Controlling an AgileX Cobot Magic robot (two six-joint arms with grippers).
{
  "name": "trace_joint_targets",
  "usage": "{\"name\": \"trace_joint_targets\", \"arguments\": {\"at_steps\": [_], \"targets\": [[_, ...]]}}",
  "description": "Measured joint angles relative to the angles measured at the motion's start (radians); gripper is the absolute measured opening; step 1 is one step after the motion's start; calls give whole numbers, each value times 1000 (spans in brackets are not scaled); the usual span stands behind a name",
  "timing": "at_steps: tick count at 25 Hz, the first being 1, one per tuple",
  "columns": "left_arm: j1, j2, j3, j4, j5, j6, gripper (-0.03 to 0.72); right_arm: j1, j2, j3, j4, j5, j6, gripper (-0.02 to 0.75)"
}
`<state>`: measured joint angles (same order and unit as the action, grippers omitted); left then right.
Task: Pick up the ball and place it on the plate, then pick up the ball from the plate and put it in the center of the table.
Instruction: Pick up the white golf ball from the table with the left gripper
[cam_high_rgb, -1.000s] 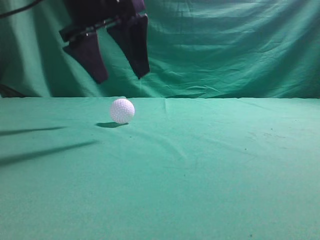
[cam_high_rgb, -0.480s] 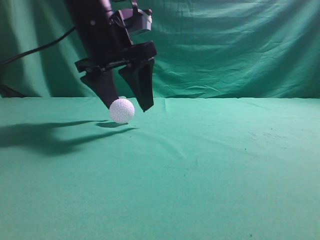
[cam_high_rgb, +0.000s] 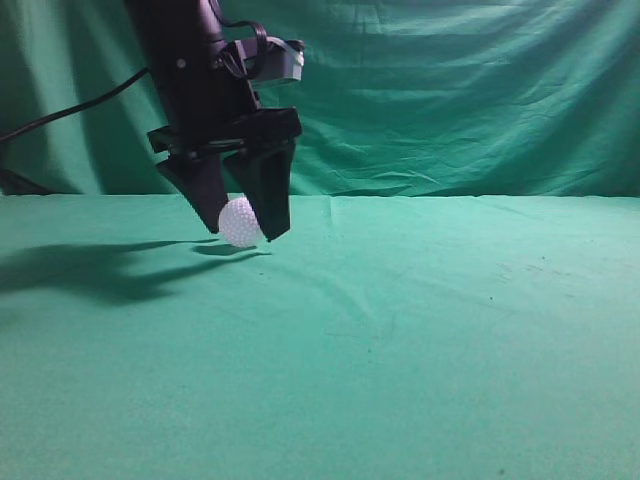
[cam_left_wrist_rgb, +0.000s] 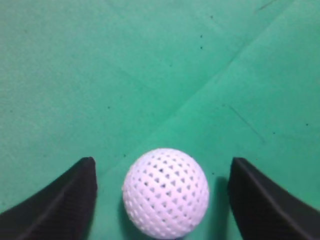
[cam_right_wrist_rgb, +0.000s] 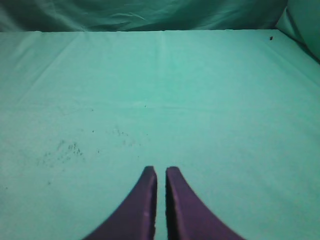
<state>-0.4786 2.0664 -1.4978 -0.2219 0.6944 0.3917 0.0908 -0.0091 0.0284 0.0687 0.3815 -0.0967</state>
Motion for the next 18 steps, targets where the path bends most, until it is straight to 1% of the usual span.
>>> {"name": "trace_joint_targets", "arguments": {"at_steps": [2, 4, 5, 6, 11, 15, 18], "targets": [[0, 0, 0, 1, 3, 0, 444, 0, 0, 0, 0, 0, 0, 77], [0, 0, 0, 1, 5, 0, 320, 0, 0, 0, 0, 0, 0, 77], [0, 0, 0, 1, 5, 0, 303, 0, 0, 0, 0, 0, 0, 77], [0, 0, 0, 1, 5, 0, 312, 0, 0, 0, 0, 0, 0, 77], [0, 0, -4, 1, 24, 0, 312, 0, 0, 0, 0, 0, 0, 77], [0, -8, -52, 2, 121, -4, 312, 0, 0, 0, 0, 0, 0, 77], [0, -47, -99, 2, 193, -57, 312, 0, 0, 0, 0, 0, 0, 77]]}}
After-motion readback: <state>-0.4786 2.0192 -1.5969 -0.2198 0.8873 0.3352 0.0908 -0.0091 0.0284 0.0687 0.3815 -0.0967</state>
